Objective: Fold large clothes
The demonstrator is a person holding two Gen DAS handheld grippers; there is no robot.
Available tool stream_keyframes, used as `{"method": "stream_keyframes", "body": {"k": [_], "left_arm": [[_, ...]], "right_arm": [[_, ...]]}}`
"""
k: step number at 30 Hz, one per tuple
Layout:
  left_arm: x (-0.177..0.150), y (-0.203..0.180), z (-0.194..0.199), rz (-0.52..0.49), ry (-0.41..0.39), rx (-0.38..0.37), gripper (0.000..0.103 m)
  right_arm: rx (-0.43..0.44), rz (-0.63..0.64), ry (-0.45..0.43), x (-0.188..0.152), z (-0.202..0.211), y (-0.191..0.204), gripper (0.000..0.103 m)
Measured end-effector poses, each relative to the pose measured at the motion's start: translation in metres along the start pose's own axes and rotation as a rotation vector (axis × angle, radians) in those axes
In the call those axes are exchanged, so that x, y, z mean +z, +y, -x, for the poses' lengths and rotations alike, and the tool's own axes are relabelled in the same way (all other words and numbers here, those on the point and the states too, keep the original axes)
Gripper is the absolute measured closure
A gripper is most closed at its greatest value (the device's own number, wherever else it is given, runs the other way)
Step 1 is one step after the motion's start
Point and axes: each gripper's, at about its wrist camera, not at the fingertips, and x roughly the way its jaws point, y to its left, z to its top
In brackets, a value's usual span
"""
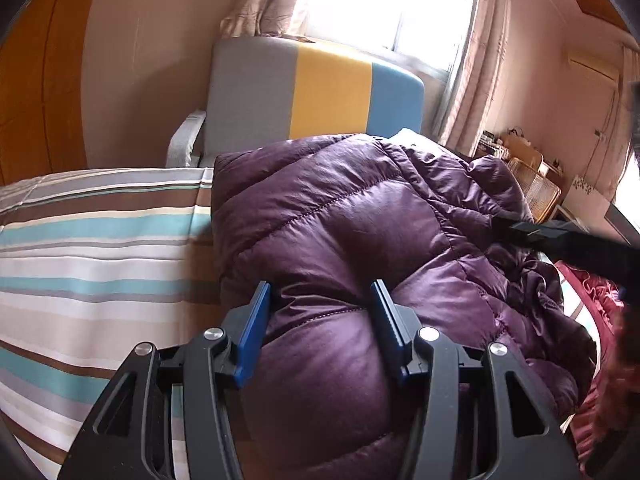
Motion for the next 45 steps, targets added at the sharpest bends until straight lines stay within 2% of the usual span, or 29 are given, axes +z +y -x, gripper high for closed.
{"method": "stream_keyframes", "body": {"k": [7,11,14,15,19,30,34,38,41,45], "left_arm": [[0.002,-0.012,-0.004,-0.068,0.013,-0.02,0.05],[-0.003,-0.025,-0.01,-0.133,0.006,-0.009,0.048],[-0.007,-0.031,-0.014,-0.17,0.008,0.005,0.048],[-0.007,-0.031,-0.015,-0.173,0.014,0.005,0.048],[-0.005,-0.027,-0.019,-0.157,0.044,-0.015,0.047],[-0.004,-0.025,-0.017,-0.138,0.09,-0.008,0.045],[-0.003,-0.027,-0.018,-0.143,0.098,-0.002,0.045],[-0.004,-0.029,-0.018,-0.141,0.094,0.012,0.045],[-0.005,-0.033,-0.019,-0.142,0.09,0.025,0.045],[-0.005,-0.032,-0.019,-0.141,0.09,0.027,0.044]], "right_arm": [[-0.141,-0.135,0.018,-0.03,-0.025,-0.052,0.089],[-0.103,-0.189,0.031,-0.061,-0.051,-0.068,0.089],[-0.11,-0.18,0.011,-0.069,-0.06,-0.068,0.089],[-0.088,-0.209,0.015,-0.071,-0.062,-0.072,0.089],[-0.044,-0.232,0.023,-0.068,-0.062,-0.082,0.089],[-0.095,-0.202,0.037,-0.054,-0.023,-0.075,0.089],[-0.075,-0.211,0.011,-0.048,-0.003,-0.071,0.089],[-0.047,-0.203,-0.051,-0.035,0.018,-0.061,0.089],[-0.023,-0.18,-0.066,-0.017,0.014,-0.051,0.089],[-0.026,-0.156,-0.032,0.002,-0.02,-0.046,0.089]]}}
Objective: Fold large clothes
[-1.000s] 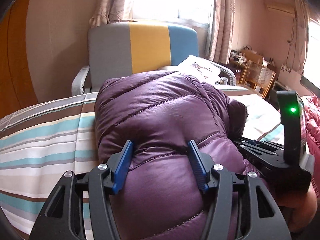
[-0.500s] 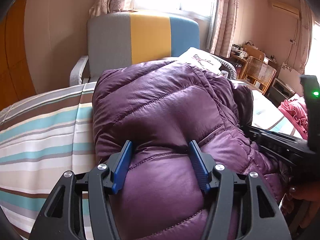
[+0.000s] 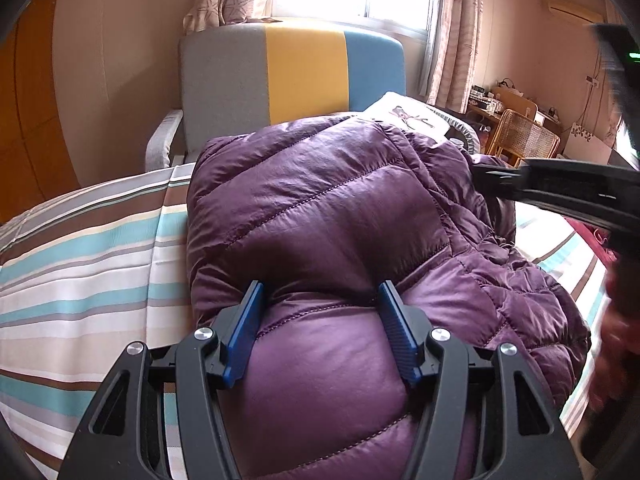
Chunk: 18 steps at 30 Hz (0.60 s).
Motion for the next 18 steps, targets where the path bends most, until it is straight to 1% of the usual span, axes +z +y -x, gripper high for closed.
{"method": "stream_keyframes", "body": {"k": [2,4,6,8,9,10,12,15,17,18], "left_arm": [[0.0,-0.001,0.0,-0.001,0.002,-0.003,0.044],[0.001,-0.001,0.001,-0.001,0.001,-0.011,0.041],[0.002,-0.005,0.001,-0.016,-0.003,-0.02,0.038],[0.003,-0.008,0.003,-0.021,-0.005,-0.032,0.026],[0.006,-0.007,0.005,-0.008,0.001,-0.053,0.015],[0.008,-0.005,0.006,0.01,0.004,-0.073,0.013],[0.015,0.005,0.009,0.078,0.011,-0.096,0.013],[0.033,0.026,0.005,0.196,0.029,-0.076,0.014],[0.046,0.034,-0.004,0.214,0.043,-0.032,0.026],[0.054,0.035,-0.012,0.206,0.058,-0.009,0.036]], "right_arm": [[-0.046,0.012,0.022,-0.001,-0.016,-0.004,0.089],[-0.092,0.01,0.046,-0.006,-0.033,-0.017,0.089],[-0.07,-0.018,0.06,-0.016,-0.045,-0.03,0.089],[-0.073,-0.002,0.047,-0.026,-0.049,-0.031,0.089],[-0.081,0.011,0.039,-0.03,-0.049,-0.03,0.089],[-0.082,0.009,0.034,-0.032,-0.048,-0.03,0.089],[-0.076,-0.006,0.026,-0.034,-0.047,-0.032,0.089],[-0.069,-0.021,0.015,-0.038,-0.043,-0.034,0.089],[-0.063,-0.029,0.009,-0.04,-0.042,-0.036,0.089],[-0.059,-0.032,0.008,-0.04,-0.042,-0.036,0.089]]}}
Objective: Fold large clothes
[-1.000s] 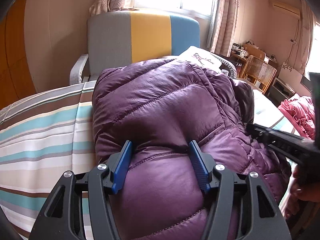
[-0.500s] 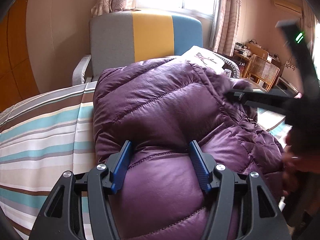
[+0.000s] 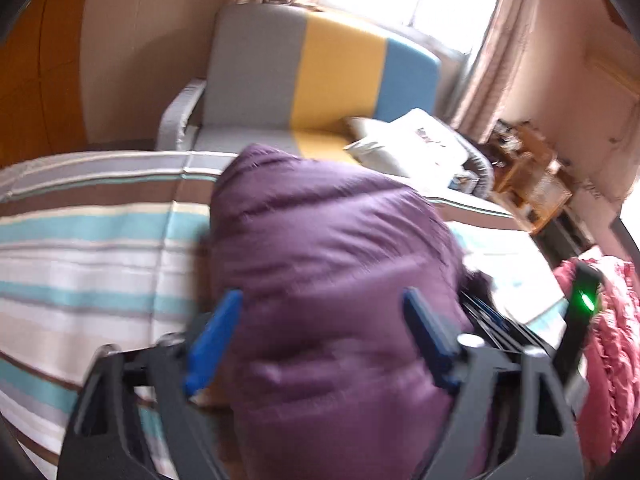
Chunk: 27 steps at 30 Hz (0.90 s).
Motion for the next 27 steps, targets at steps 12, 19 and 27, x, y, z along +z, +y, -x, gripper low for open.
{"method": "stream_keyframes", "body": {"k": [12,19,27], "left_arm": [[0.025,-0.011,-0.094,-0.116,0.15,0.135,0.031],[0.016,-0.011,-0.101,-0.117,0.108,0.141,0.028],[-0.016,-0.007,-0.028,-0.14,0.014,0.055,0.017]], "right_arm": [[-0.005,0.059,0.185,0.027,-0.039,0.003,0.089],[0.065,0.01,0.082,0.016,-0.042,-0.009,0.089],[0.095,0.001,0.025,0.014,0.007,-0.013,0.089]]}}
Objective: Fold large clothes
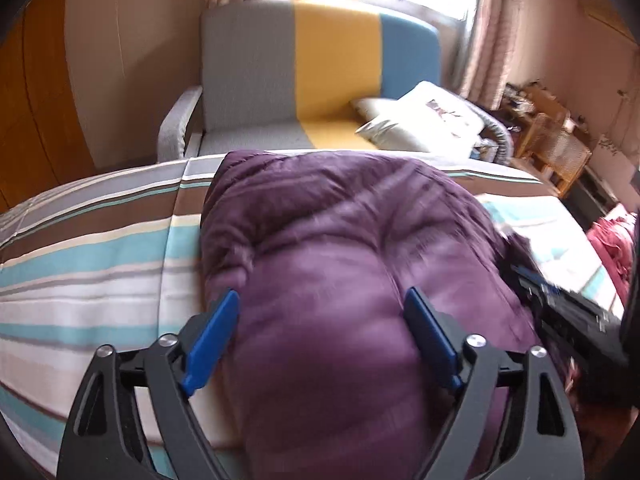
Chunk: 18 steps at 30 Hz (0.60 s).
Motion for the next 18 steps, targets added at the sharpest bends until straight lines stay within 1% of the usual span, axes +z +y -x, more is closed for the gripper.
{"method": "stream_keyframes", "body": {"k": [1,3,6,7,8,10,12,14,16,18], "left_arm": [[-0.009,-0.004,0.008,-0.022,-0.007,-0.014,0.017],[-0.025,-0.01,0.022,-0.053,-0.033,-0.018,0.017],[-0.041,-0.016,0.038,-0.069,-0.057,-0.042,0.017],[-0.045,-0.019,0.04,-0.076,-0.058,-0.045,0.017],[-0.047,-0.021,0.04,-0.087,-0.049,-0.046,0.017],[-0.048,-0.025,0.036,-0.092,-0.036,-0.039,0.017],[-0.049,-0.028,0.031,-0.12,-0.02,-0.022,0.016],[-0.051,-0.035,0.026,-0.144,-0.007,-0.013,0.016],[-0.051,-0.037,0.02,-0.152,0.008,-0.011,0.015],[-0.051,-0.036,0.017,-0.146,0.018,-0.019,0.015]], "right_arm": [[0.01,-0.011,-0.012,-0.002,0.009,0.0,0.089],[0.031,-0.032,-0.029,-0.008,0.028,0.003,0.089],[0.067,-0.032,-0.037,-0.021,0.05,0.011,0.089],[0.067,-0.027,-0.035,-0.025,0.052,0.014,0.089],[0.046,-0.009,-0.024,-0.03,0.054,0.018,0.089],[0.013,0.012,0.0,-0.037,0.05,0.019,0.089],[-0.006,0.011,0.015,-0.043,0.041,0.016,0.089],[-0.04,0.036,0.015,-0.048,0.029,0.016,0.089],[-0.044,0.031,0.008,-0.052,0.022,0.011,0.089],[-0.03,0.0,0.008,-0.052,0.013,0.004,0.09]]}}
